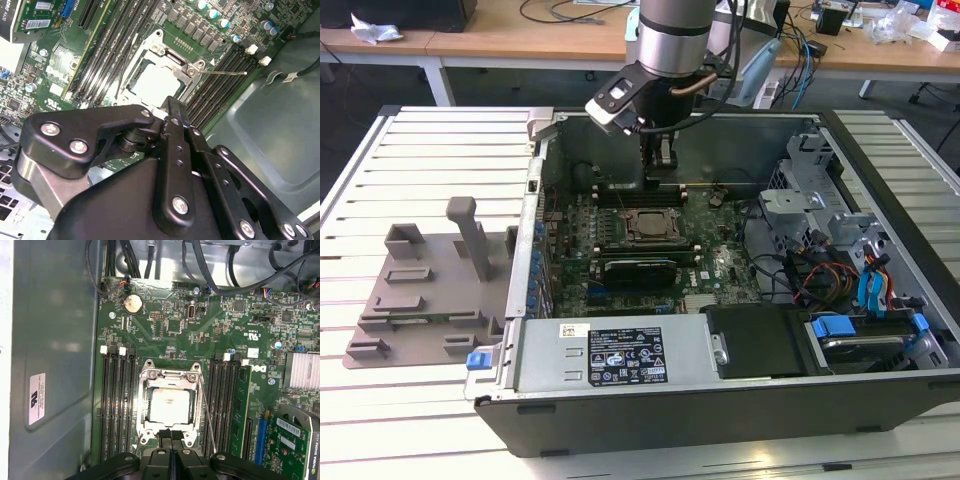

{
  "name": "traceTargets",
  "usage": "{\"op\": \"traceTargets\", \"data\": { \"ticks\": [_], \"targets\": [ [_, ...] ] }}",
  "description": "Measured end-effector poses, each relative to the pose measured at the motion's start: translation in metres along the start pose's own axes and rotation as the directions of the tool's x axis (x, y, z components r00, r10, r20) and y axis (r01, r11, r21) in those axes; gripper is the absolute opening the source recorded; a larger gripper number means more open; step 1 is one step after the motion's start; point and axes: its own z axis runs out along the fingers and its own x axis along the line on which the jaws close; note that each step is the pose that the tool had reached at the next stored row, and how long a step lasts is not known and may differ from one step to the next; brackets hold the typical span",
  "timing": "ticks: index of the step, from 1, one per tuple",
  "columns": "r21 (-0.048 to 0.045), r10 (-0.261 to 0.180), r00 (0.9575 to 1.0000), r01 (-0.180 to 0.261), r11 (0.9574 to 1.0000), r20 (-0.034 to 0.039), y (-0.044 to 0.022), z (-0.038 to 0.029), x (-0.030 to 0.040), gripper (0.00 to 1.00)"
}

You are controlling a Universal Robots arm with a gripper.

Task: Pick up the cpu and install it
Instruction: 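Install the first cpu locking lever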

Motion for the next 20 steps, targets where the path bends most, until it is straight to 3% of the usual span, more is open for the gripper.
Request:
{"op": "traceTargets", "data": {
  "ticks": [8, 15, 17, 20],
  "targets": [
    [-0.0011, -0.060, 0.9982, 0.060, 0.9982, 0.0029, 0.0000, 0.0000, 0.0000, 0.11],
    [-0.0019, -0.117, 0.9931, 0.117, 0.9931, 0.0059, 0.0000, 0.0001, 0.0000, 0.11],
    [-0.0023, -0.159, 0.9872, 0.159, 0.9872, 0.0080, 0.0000, 0.0001, 0.0000, 0.11],
    [-0.0028, -0.232, 0.9727, 0.232, 0.9728, 0.0119, 0.0000, 0.0000, 0.0000, 0.11]
  ]
}}
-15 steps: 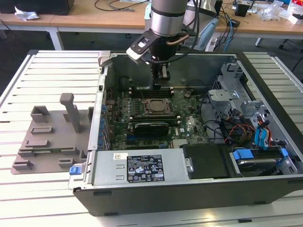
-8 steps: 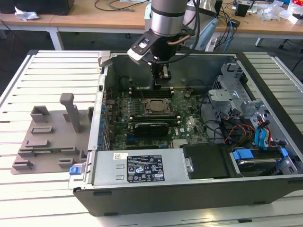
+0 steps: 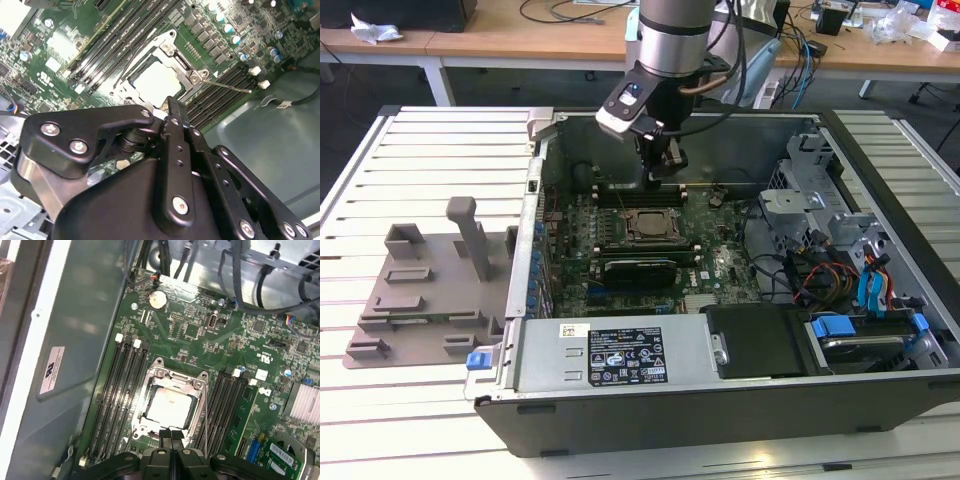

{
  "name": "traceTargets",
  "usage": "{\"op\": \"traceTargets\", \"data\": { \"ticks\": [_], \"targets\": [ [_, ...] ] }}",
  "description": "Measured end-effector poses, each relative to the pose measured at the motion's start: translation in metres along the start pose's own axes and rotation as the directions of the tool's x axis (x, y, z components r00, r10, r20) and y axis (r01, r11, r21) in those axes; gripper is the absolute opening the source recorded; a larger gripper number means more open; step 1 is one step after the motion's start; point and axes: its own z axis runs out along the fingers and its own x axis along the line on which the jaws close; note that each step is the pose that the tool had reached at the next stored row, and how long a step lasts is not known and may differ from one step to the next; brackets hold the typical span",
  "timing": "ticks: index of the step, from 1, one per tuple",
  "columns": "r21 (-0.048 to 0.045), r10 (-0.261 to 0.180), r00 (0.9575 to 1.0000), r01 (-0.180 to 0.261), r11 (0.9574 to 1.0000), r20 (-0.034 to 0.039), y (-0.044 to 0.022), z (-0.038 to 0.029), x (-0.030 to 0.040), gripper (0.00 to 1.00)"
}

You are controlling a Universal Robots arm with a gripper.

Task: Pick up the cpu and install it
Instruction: 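Install the first cpu locking lever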

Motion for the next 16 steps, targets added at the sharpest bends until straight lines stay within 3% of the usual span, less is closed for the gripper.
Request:
{"op": "traceTargets", "data": {
  "ticks": [4, 8, 16],
  "targets": [
    [-0.0012, -0.073, 0.9973, 0.073, 0.9973, 0.0037, 0.0000, 0.0000, 0.0000, 0.11],
    [-0.0018, -0.115, 0.9933, 0.115, 0.9933, 0.0058, 0.0000, 0.0000, 0.0000, 0.11],
    [-0.0025, -0.197, 0.9804, 0.197, 0.9805, 0.0101, 0.0000, 0.0000, 0.0000, 0.11]
  ]
}}
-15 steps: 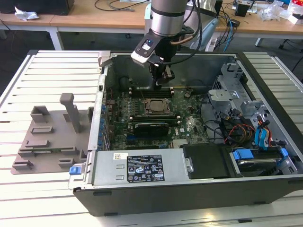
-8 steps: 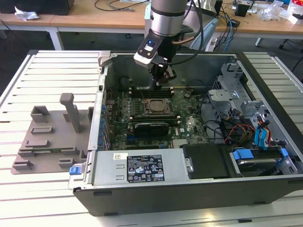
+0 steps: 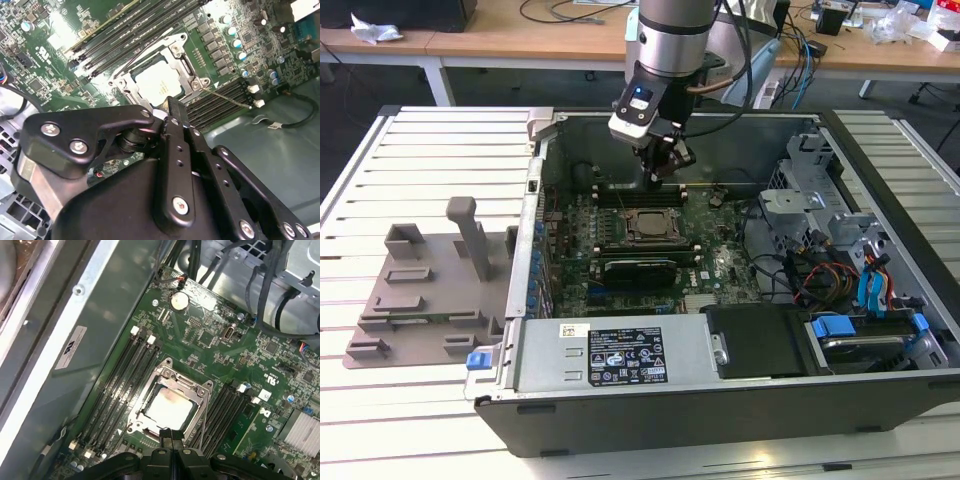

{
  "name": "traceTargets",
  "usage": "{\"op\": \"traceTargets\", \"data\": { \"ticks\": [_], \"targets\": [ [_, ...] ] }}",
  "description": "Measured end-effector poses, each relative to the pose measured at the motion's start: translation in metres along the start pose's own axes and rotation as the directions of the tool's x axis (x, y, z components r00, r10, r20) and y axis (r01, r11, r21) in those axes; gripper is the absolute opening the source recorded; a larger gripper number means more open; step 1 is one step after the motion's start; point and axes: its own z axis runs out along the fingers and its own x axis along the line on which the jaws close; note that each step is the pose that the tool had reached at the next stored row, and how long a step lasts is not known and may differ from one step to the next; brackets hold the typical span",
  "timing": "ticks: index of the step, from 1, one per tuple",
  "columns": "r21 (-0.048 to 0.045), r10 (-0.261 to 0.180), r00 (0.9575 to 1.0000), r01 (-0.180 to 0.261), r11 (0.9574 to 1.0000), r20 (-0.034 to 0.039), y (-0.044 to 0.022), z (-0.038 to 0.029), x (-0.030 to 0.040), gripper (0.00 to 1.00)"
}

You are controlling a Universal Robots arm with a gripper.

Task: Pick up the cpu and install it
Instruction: 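Install the first cpu locking lever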

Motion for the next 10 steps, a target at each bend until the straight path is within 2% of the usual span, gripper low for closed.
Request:
{"op": "traceTargets", "data": {
  "ticks": [6, 10],
  "targets": [
    [-0.0011, -0.067, 0.9977, 0.067, 0.9977, 0.0034, 0.0004, 0.0000, -0.0003, 0.11],
    [-0.0019, -0.126, 0.9920, 0.126, 0.9920, 0.0064, 0.0005, 0.0000, -0.0003, 0.11]
  ]
}}
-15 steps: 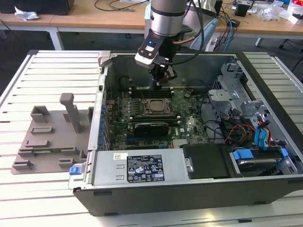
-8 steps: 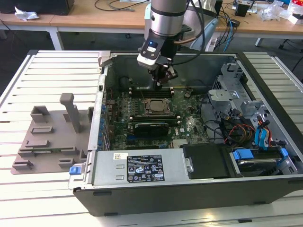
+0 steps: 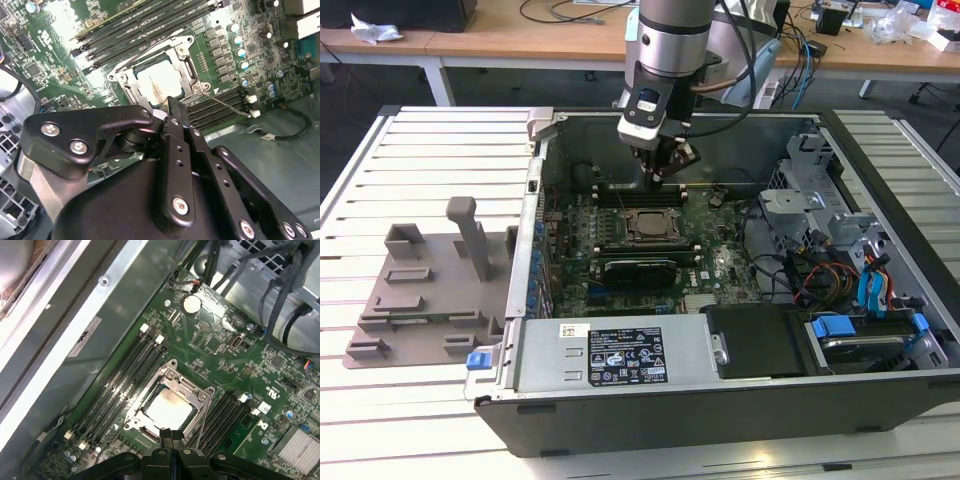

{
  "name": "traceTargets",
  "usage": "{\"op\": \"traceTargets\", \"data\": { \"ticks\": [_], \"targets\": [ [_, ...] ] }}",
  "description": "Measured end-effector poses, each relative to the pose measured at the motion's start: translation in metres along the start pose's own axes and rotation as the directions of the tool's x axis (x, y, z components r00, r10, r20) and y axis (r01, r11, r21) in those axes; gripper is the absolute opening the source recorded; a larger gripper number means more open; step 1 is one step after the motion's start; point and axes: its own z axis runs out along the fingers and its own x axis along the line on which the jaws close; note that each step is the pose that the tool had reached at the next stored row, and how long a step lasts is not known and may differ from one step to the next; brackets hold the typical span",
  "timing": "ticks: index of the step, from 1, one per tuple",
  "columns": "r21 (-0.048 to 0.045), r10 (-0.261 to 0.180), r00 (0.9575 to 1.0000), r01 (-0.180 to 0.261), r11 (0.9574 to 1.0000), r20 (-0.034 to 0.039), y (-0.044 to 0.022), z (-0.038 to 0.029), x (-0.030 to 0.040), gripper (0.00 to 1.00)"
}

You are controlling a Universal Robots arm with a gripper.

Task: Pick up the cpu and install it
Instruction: 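Install the first cpu locking lever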

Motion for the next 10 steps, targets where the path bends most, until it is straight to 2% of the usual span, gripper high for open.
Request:
{"op": "traceTargets", "data": {
  "ticks": [4, 10],
  "targets": [
    [-0.0008, -0.049, 0.9988, 0.049, 0.9988, 0.0024, 0.0000, 0.0000, 0.0000, 0.11],
    [-0.0017, -0.114, 0.9935, 0.114, 0.9935, 0.0057, 0.0000, 0.0000, 0.0000, 0.11]
  ]
}}
